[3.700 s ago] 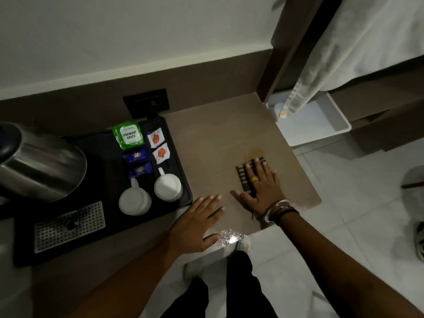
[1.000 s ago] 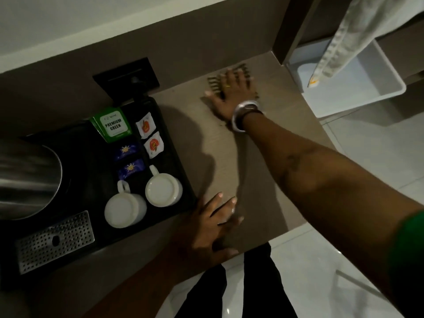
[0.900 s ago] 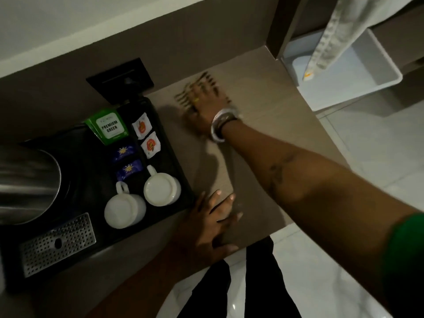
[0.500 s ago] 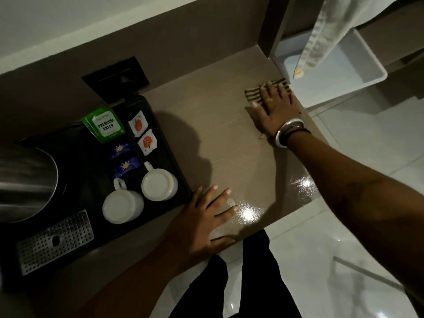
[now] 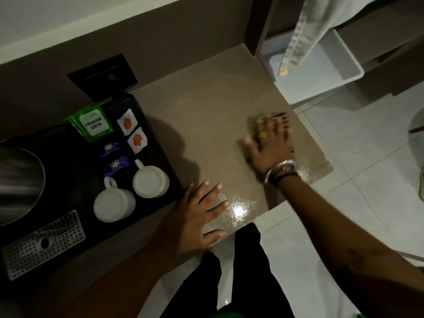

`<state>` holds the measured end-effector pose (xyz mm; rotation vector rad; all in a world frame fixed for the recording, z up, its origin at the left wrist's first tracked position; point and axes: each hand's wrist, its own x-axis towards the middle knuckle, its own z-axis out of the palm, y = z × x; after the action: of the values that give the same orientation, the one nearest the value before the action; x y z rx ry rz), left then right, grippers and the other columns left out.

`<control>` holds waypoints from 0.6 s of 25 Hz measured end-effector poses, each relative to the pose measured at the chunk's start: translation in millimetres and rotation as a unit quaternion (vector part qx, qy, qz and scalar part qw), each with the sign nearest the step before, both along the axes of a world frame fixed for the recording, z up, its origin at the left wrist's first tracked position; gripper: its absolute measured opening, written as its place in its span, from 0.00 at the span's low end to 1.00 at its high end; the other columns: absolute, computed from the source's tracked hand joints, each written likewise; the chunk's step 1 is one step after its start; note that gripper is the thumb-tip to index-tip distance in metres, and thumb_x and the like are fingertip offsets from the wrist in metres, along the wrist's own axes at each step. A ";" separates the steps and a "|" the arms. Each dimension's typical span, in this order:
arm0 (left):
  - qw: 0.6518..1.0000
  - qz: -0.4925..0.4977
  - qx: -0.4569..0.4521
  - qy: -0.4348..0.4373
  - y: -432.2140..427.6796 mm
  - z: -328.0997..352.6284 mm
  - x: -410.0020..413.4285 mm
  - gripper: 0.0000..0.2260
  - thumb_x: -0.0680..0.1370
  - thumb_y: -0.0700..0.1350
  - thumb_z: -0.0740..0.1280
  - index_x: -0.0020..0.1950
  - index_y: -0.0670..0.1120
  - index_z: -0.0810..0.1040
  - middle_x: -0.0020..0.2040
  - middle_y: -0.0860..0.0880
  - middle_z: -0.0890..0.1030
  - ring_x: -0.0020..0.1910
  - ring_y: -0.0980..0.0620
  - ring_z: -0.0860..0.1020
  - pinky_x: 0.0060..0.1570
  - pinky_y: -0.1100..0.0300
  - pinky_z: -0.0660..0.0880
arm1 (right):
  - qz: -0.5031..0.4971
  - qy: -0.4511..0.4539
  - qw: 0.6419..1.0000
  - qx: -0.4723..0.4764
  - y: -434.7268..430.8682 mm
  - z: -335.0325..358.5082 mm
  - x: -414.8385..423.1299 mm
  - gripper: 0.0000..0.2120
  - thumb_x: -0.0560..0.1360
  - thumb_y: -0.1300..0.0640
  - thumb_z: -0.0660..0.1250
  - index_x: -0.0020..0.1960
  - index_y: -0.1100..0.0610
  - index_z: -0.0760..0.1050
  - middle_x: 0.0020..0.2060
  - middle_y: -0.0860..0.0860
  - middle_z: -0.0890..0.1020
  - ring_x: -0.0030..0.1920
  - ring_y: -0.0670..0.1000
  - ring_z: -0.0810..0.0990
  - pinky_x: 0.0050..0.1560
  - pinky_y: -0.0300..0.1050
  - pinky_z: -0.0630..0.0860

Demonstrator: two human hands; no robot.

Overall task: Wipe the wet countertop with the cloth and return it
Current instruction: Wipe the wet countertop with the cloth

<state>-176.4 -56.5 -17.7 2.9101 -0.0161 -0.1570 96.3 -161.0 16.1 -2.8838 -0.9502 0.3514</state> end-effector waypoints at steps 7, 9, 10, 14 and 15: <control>1.000 -0.003 -0.005 -0.006 -0.2 -0.7 -0.3 0.34 0.78 0.71 0.61 0.81 0.56 0.66 0.85 0.44 0.60 0.82 0.36 0.59 0.77 0.35 0.53 | 0.104 -0.008 0.994 -0.037 -98.3 -0.5 -13.5 0.39 0.78 0.29 0.37 0.81 0.48 0.56 0.81 0.50 0.57 0.80 0.58 0.56 0.77 0.63 0.53; 1.000 0.002 -0.012 -0.006 0.3 -0.2 1.8 0.34 0.78 0.71 0.61 0.80 0.56 0.67 0.84 0.44 0.60 0.81 0.35 0.59 0.76 0.35 0.53 | -0.032 0.000 0.999 -0.021 -69.4 -2.3 24.1 0.39 0.77 0.28 0.36 0.82 0.46 0.49 0.82 0.48 0.49 0.82 0.56 0.47 0.79 0.61 0.46; 1.000 0.004 -0.019 -0.005 -0.7 0.0 2.1 0.34 0.78 0.70 0.62 0.80 0.55 0.69 0.84 0.44 0.61 0.81 0.35 0.60 0.76 0.34 0.54 | -0.062 0.005 0.998 -0.012 -46.0 -2.8 23.8 0.39 0.77 0.28 0.38 0.82 0.46 0.48 0.82 0.48 0.47 0.82 0.56 0.45 0.79 0.61 0.43; 0.999 0.009 -0.043 -0.001 -1.1 7.3 2.0 0.32 0.77 0.68 0.66 0.76 0.54 0.75 0.81 0.44 0.66 0.77 0.34 0.66 0.74 0.31 0.61 | 0.161 0.028 0.986 -0.005 -11.5 -5.8 -81.7 0.34 0.80 0.31 0.41 0.81 0.46 0.51 0.82 0.48 0.52 0.82 0.56 0.48 0.78 0.58 0.41; 0.999 0.010 -0.052 -0.006 -0.8 8.8 1.9 0.31 0.77 0.68 0.67 0.76 0.53 0.76 0.81 0.44 0.68 0.77 0.34 0.67 0.73 0.30 0.62 | 0.210 0.034 0.977 -0.008 -31.5 -7.2 -105.4 0.34 0.80 0.31 0.40 0.81 0.46 0.53 0.81 0.47 0.54 0.82 0.55 0.51 0.78 0.58 0.42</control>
<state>-174.5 -57.3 -8.9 2.8063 0.0031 -0.1300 -9.1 -192.5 9.0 -2.6437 -1.5480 0.4839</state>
